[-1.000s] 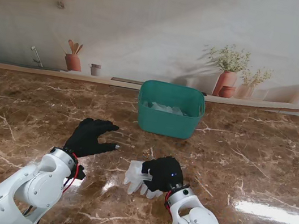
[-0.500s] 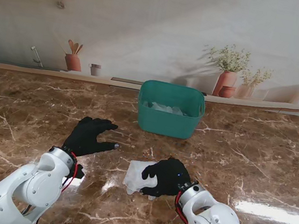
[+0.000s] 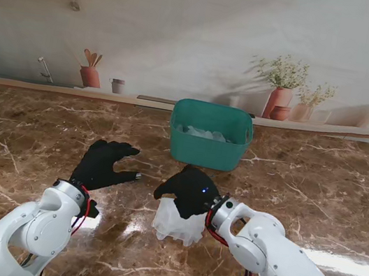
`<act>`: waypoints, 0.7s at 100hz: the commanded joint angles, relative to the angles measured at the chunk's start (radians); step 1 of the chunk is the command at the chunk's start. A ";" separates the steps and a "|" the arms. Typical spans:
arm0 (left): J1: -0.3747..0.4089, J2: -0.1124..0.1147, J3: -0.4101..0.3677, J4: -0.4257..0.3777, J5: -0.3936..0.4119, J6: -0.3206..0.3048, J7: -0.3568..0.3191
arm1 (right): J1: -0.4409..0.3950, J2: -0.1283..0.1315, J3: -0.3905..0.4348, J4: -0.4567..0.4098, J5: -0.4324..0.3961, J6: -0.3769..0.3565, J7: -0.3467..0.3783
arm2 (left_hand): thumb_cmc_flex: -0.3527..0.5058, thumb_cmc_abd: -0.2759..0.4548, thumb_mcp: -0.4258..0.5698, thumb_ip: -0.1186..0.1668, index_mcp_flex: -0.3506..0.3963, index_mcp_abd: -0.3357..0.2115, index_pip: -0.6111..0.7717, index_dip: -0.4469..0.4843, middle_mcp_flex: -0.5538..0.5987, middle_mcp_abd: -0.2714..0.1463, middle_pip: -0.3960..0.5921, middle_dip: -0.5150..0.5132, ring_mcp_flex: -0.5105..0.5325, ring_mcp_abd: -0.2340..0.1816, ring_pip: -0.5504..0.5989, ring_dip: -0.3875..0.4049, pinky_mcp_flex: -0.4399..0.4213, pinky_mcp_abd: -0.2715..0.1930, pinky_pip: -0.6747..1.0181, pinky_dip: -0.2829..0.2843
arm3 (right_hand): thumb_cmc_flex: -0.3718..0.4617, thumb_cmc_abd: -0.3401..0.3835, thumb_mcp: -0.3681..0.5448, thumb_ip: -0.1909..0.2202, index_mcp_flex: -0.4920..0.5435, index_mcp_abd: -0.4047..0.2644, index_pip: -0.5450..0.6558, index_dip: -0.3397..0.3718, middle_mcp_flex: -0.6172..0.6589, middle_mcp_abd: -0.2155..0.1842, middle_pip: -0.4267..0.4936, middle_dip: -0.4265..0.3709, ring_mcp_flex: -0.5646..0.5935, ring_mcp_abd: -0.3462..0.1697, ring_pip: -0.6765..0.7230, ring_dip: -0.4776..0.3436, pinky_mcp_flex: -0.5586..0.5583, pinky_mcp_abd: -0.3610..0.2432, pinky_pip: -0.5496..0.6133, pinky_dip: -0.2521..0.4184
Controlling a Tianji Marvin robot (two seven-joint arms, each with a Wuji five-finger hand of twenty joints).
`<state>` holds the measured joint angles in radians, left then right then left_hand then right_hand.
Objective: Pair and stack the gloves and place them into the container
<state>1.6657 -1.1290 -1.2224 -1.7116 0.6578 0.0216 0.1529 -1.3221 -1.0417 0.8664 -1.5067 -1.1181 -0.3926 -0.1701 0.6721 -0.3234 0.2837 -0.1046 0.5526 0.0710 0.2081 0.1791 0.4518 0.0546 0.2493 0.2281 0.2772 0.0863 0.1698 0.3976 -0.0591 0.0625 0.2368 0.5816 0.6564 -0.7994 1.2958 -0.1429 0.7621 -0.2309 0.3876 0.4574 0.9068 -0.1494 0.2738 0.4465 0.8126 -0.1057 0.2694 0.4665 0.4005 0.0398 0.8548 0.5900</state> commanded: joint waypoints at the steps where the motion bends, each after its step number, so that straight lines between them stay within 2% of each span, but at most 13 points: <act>1: 0.014 0.000 -0.006 -0.009 0.001 0.005 0.003 | 0.055 0.004 -0.043 0.051 0.015 -0.020 0.036 | -0.007 0.036 -0.026 0.033 -0.015 -0.001 -0.017 -0.016 -0.043 -0.032 -0.021 -0.013 -0.051 -0.052 -0.029 -0.008 -0.010 -0.003 -0.012 0.015 | -0.021 -0.022 0.052 0.026 -0.065 0.028 -0.042 -0.028 -0.064 -0.014 -0.030 -0.033 -0.046 -0.025 -0.028 -0.047 -0.032 0.009 -0.038 -0.004; 12: 0.022 0.000 -0.012 -0.014 0.000 0.005 0.001 | 0.117 0.004 -0.120 0.113 0.023 -0.039 0.023 | -0.003 0.036 -0.034 0.034 -0.014 -0.002 -0.016 -0.015 -0.041 -0.033 -0.022 -0.013 -0.049 -0.053 -0.030 -0.009 -0.010 -0.001 -0.012 0.016 | -0.021 -0.036 0.037 0.022 -0.148 0.040 -0.106 -0.064 -0.167 -0.002 -0.074 -0.085 -0.106 -0.037 -0.072 -0.093 -0.043 0.007 -0.064 0.012; 26: 0.029 0.001 -0.016 -0.021 0.001 0.007 0.001 | 0.178 0.007 -0.210 0.162 0.005 -0.007 0.006 | 0.001 0.036 -0.040 0.035 -0.014 -0.002 -0.015 -0.015 -0.040 -0.034 -0.023 -0.014 -0.048 -0.053 -0.031 -0.009 -0.011 0.000 -0.013 0.016 | -0.033 -0.067 0.013 0.011 -0.191 0.069 -0.127 -0.079 -0.234 0.003 -0.099 -0.163 -0.143 -0.049 -0.108 -0.157 -0.042 0.009 -0.084 0.025; 44: 0.033 0.000 -0.015 -0.023 0.000 0.006 0.001 | 0.253 0.014 -0.318 0.218 -0.009 0.019 0.010 | 0.005 0.040 -0.048 0.036 -0.013 -0.003 -0.015 -0.014 -0.039 -0.034 -0.024 -0.015 -0.047 -0.052 -0.031 -0.009 -0.011 0.000 -0.014 0.017 | -0.040 -0.072 0.003 0.009 -0.248 0.087 -0.154 -0.089 -0.303 0.005 -0.118 -0.197 -0.198 -0.059 -0.132 -0.185 -0.055 0.000 -0.095 0.025; 48: 0.034 0.001 -0.015 -0.024 0.000 0.006 0.001 | 0.269 0.014 -0.342 0.231 -0.010 0.026 0.002 | 0.006 0.041 -0.050 0.036 -0.013 -0.003 -0.015 -0.014 -0.038 -0.035 -0.024 -0.015 -0.047 -0.053 -0.032 -0.010 -0.011 0.000 -0.014 0.018 | -0.044 -0.076 -0.003 0.007 -0.260 0.095 -0.171 -0.095 -0.316 0.007 -0.100 -0.226 -0.203 -0.058 -0.124 -0.201 -0.041 -0.012 -0.075 0.042; 60: 0.037 0.001 -0.015 -0.027 -0.002 0.008 0.000 | 0.314 0.013 -0.411 0.260 -0.013 0.051 -0.014 | 0.010 0.042 -0.055 0.037 -0.012 -0.003 -0.014 -0.014 -0.039 -0.034 -0.025 -0.015 -0.047 -0.051 -0.032 -0.010 -0.011 0.000 -0.015 0.018 | -0.057 -0.086 -0.023 0.000 -0.292 0.110 -0.190 -0.097 -0.329 0.014 -0.076 -0.228 -0.216 -0.050 -0.103 -0.193 -0.041 -0.021 -0.067 0.053; 70: 0.038 0.001 -0.017 -0.029 -0.001 0.008 -0.003 | 0.345 0.011 -0.460 0.279 -0.009 0.073 -0.019 | 0.011 0.044 -0.059 0.037 -0.011 -0.003 -0.014 -0.014 -0.038 -0.034 -0.026 -0.015 -0.047 -0.050 -0.033 -0.010 -0.011 0.002 -0.015 0.018 | -0.071 -0.094 -0.035 -0.004 -0.299 0.125 -0.199 -0.092 -0.271 0.009 -0.019 -0.194 -0.199 -0.033 -0.056 -0.160 -0.040 -0.027 -0.047 0.076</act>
<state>1.6958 -1.1281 -1.2398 -1.7352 0.6560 0.0255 0.1522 -0.9902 -1.0299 0.4177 -1.2484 -1.1245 -0.3346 -0.1998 0.6723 -0.3234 0.2704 -0.1042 0.5526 0.0712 0.2081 0.1791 0.4519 0.0523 0.2493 0.2225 0.2772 0.0862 0.1698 0.3976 -0.0591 0.0639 0.2368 0.5848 0.6200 -0.8542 1.2575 -0.1430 0.4922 -0.1304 0.2111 0.3718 0.6110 -0.1420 0.2167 0.2325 0.6199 -0.1475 0.1908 0.2865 0.3604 0.0300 0.7818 0.6351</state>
